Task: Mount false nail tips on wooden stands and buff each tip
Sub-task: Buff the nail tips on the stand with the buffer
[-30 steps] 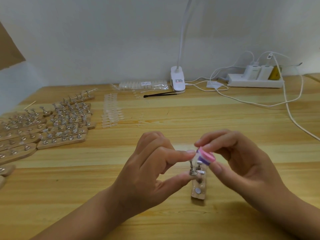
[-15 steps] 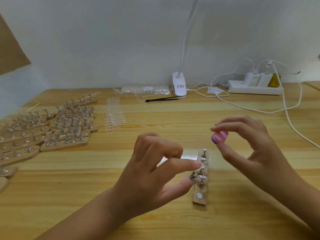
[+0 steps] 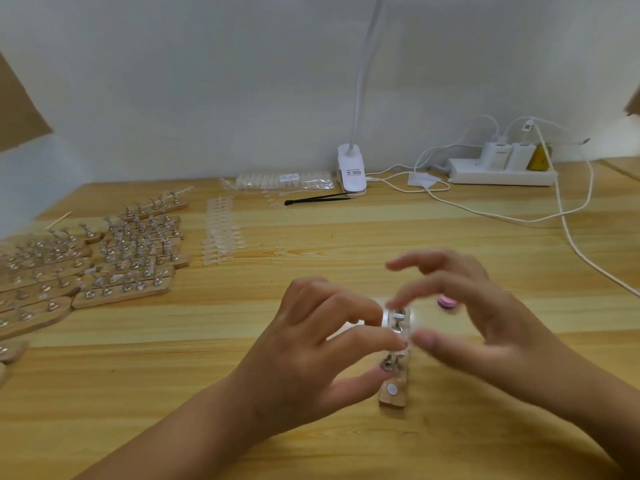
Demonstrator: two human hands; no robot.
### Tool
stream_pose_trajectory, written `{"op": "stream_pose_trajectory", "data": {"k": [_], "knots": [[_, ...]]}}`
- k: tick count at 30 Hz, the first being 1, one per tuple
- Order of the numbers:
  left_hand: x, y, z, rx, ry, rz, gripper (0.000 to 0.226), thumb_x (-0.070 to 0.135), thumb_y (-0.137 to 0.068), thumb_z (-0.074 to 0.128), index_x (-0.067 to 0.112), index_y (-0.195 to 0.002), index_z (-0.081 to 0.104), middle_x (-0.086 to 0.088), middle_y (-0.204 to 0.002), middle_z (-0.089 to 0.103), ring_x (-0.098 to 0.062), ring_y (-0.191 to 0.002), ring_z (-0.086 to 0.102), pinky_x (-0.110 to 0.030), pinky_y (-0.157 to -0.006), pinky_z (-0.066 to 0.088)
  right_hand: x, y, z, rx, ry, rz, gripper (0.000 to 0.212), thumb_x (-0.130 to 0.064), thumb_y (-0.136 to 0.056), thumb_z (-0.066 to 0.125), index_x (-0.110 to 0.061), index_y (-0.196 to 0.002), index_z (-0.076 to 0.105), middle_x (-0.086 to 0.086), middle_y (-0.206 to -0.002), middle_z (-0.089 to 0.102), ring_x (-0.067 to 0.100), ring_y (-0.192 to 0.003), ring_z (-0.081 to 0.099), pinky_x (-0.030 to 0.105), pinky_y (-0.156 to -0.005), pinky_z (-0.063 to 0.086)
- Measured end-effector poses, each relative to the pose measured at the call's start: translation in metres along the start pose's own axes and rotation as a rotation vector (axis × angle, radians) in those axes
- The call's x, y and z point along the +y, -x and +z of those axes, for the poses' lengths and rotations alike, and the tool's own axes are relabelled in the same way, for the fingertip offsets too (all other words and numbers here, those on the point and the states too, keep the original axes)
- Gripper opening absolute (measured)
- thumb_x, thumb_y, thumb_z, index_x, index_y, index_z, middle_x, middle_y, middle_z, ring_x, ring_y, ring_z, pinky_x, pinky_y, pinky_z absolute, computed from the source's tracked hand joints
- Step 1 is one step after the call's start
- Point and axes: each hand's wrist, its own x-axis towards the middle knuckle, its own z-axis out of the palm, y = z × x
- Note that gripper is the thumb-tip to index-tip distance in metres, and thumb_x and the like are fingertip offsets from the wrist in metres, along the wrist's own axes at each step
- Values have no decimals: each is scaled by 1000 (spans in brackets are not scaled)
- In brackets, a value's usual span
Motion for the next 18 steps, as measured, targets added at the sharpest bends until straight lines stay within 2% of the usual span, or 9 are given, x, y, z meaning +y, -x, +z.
{"op": "stream_pose_trajectory", "data": {"k": [1,3,7,10,13,18], "knots": [[0,0,0,-16,-14,-10,25,36,-90,69,27,-109,55,9,-106,49,-13,-96,46,-34,-84,44,-3,1,3,-50,3,-47,22,-51,-83,65,-41,-103,66,-15,-136,52,18,-137,36,35,-101,35],[0,0,0,-53,-41,-23,23,39,-91,66,30,-109,54,7,-108,45,-12,-99,42,-26,-87,42,-2,1,8,-85,-2,-75,15,-45,-84,67,-38,-98,66,-17,-131,54,19,-137,37,29,-106,33],[-1,2,2,-105,-66,-24,20,41,-93,62,30,-107,54,7,-110,44,-11,-102,41,-19,-92,37,4,1,10,-97,3,-47,12,-42,-84,66,-38,-95,66,-21,-126,55,17,-132,40,23,-104,32],[-4,2,2,-116,-65,-23,23,39,-91,65,29,-109,54,7,-112,44,-12,-101,41,-19,-92,37,6,2,9,-113,66,-28,13,-47,-83,65,-37,-91,66,-23,-129,51,17,-134,35,31,-105,33],[-7,2,-1,-88,-88,54,25,34,-91,68,26,-110,54,5,-110,45,-12,-97,43,-21,-87,40,5,2,7,-130,103,-38,15,-48,-82,68,-33,-87,66,-23,-131,49,18,-136,34,41,-106,33],[-6,1,-2,-61,-105,145,24,32,-91,70,23,-108,56,3,-110,47,-12,-100,44,-23,-83,44,-1,3,8,-136,113,-104,19,-45,-84,68,-34,-99,64,-19,-131,50,21,-134,35,23,-105,30]]}}
